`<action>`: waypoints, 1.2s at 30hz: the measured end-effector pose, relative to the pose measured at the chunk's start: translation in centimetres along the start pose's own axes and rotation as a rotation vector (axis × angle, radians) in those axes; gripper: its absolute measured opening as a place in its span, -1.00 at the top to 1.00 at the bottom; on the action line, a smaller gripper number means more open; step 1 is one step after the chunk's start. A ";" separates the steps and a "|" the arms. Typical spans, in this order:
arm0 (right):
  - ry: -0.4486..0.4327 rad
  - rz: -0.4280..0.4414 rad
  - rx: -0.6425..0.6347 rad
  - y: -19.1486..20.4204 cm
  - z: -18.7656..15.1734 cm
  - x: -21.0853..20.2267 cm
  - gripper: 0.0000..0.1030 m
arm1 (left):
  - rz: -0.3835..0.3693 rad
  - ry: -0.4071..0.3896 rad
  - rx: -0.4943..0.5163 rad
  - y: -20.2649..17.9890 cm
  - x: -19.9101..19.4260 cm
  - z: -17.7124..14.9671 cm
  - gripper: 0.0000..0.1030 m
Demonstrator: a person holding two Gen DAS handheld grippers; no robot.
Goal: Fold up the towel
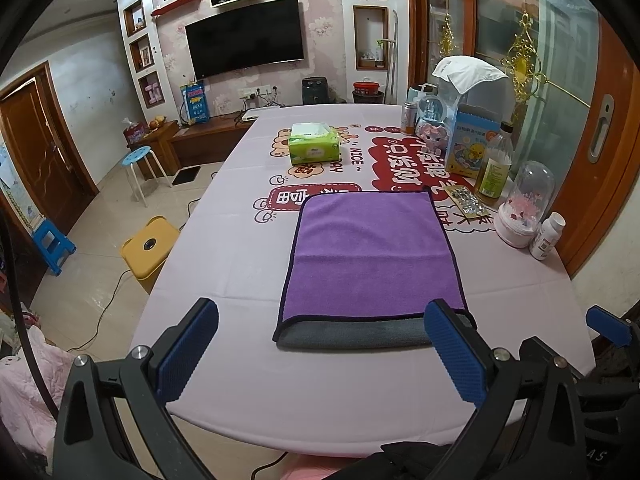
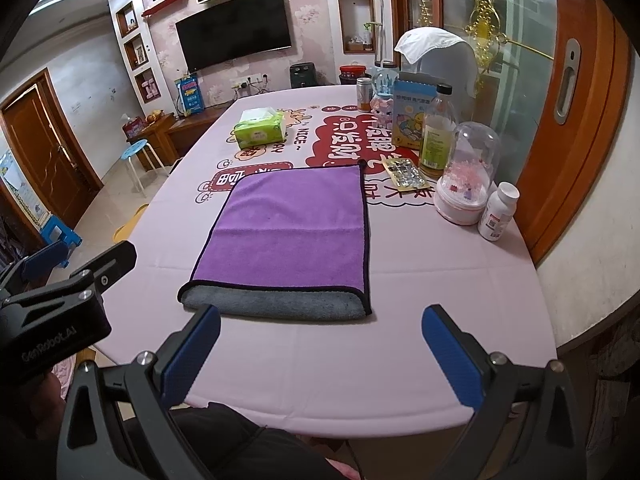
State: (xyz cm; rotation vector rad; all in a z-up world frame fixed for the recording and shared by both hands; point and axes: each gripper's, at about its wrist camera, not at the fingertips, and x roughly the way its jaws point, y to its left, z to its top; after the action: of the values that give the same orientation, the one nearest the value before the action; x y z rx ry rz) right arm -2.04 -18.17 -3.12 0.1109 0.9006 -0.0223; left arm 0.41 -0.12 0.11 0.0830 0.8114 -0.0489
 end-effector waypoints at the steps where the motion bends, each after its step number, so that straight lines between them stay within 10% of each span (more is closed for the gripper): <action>1: -0.002 0.000 -0.002 0.0 0.0 0.0 -0.96 | 0.001 -0.001 0.000 0.0 0.0 0.0 -0.99; 36: -0.034 0.062 -0.078 0.8 2.4 3.0 -0.96 | -0.109 0.080 0.085 3.4 5.8 1.6 -0.99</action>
State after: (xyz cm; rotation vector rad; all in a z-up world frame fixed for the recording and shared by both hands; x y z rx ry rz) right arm 1.80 -17.59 -3.95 0.0651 0.8624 0.0686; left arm 5.78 3.02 -2.83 0.1213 0.8933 -0.1841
